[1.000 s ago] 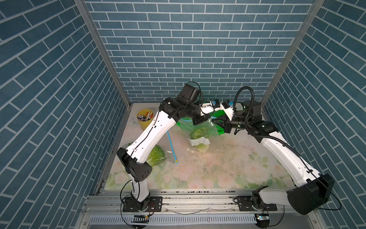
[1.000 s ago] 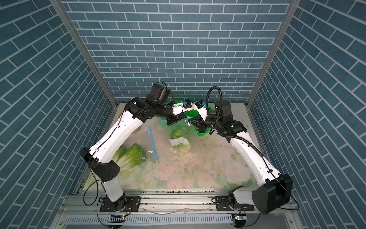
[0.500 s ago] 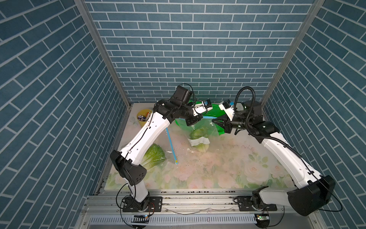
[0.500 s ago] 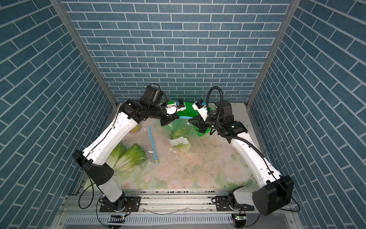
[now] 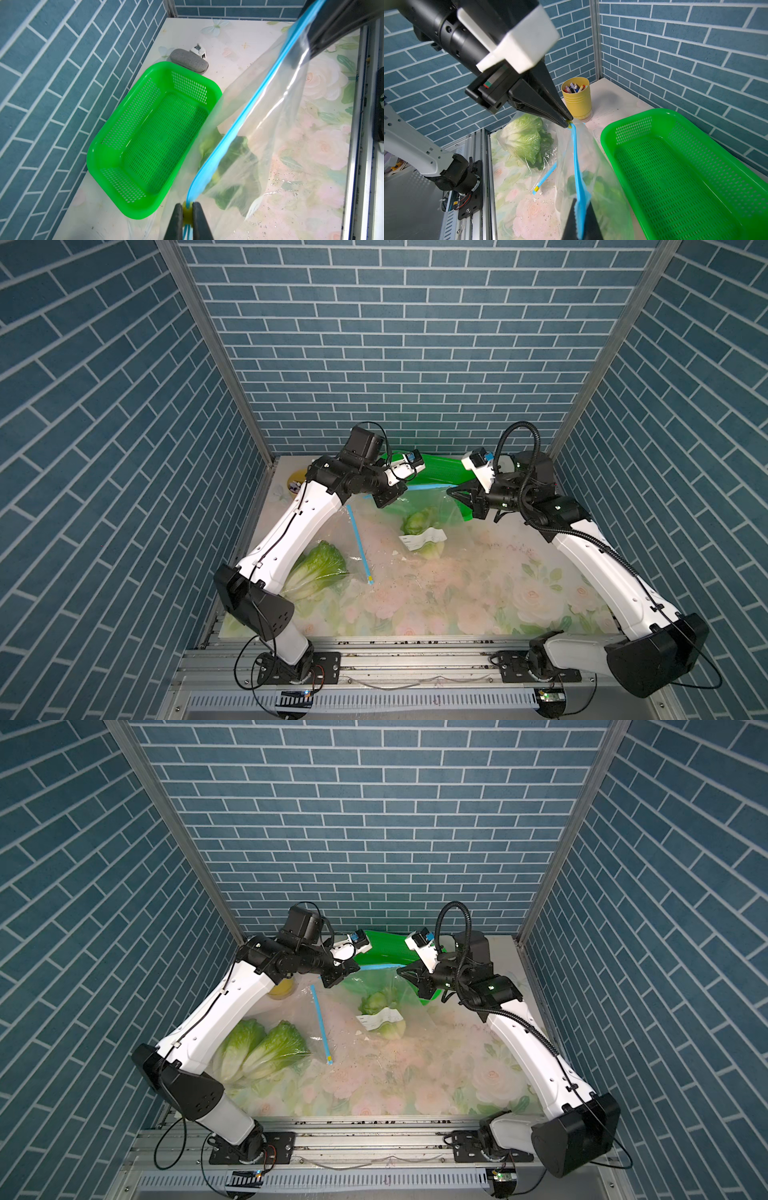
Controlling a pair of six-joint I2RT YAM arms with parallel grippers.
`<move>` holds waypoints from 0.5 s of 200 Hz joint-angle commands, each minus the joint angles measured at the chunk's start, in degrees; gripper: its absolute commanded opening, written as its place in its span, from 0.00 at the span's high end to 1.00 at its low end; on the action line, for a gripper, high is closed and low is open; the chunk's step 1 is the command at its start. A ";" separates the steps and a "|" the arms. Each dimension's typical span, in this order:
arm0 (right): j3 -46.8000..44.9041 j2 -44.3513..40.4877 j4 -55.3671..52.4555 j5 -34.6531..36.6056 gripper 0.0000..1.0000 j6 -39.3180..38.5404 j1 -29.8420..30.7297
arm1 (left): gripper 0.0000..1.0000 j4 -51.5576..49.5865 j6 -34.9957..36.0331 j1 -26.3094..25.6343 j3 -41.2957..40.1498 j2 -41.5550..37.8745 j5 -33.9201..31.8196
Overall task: Put the chinese cabbages into a zipper bag and zip it
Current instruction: Zip the zipper on the zipper food storage bag.
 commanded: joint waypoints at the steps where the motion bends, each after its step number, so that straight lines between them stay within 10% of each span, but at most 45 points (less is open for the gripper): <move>1: 0.38 -3.09 1.97 0.82 1.00 -2.44 -0.21 | 0.90 -1.04 -1.87 3.18 -3.66 -1.83 -3.44; 100: -0.34 -4.50 2.38 2.32 1.00 -2.13 -0.21 | 0.90 3.77 -4.77 9.99 -14.65 -6.77 -0.88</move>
